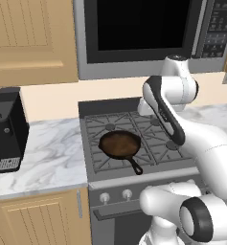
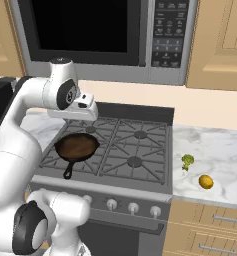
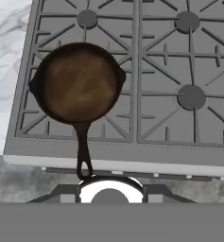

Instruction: Put the broccoli and lemon in the pan. Then turn on the front left burner and set the heat to medium.

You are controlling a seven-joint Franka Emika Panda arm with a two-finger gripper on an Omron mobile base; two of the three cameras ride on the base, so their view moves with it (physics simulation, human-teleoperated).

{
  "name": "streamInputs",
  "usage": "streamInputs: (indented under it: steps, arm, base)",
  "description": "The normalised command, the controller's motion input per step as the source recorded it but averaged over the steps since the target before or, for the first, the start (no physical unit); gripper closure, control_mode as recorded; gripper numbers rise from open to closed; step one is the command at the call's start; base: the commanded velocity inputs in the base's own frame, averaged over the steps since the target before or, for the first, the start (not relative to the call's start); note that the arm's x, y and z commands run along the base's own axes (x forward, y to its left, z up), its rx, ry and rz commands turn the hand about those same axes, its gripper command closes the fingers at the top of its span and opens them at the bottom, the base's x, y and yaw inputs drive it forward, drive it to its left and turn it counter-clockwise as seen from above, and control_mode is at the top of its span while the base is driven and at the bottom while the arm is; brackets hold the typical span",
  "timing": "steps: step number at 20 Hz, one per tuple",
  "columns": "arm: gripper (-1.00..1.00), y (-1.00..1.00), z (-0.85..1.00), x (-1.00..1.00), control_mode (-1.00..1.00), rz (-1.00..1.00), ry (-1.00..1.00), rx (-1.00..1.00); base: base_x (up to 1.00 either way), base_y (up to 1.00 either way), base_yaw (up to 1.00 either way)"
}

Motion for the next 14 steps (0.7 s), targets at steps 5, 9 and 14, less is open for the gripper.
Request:
streamInputs:
  steps: [5,9,14]
  arm:
    - [-1.00,-0.25,0.00,-0.09,-1.00,0.00,-0.05,0.05]
    - [-1.00,-0.41,0.00,-0.13,-1.00,-0.01,-0.04,0.02]
    - [-1.00,-0.44,0.00,-0.07,-1.00,-0.02,-0.01,0.01]
  base:
    - [0.00,0.00,0.00]
    - [0.00,0.00,0.00]
    - [0.00,0.00,0.00]
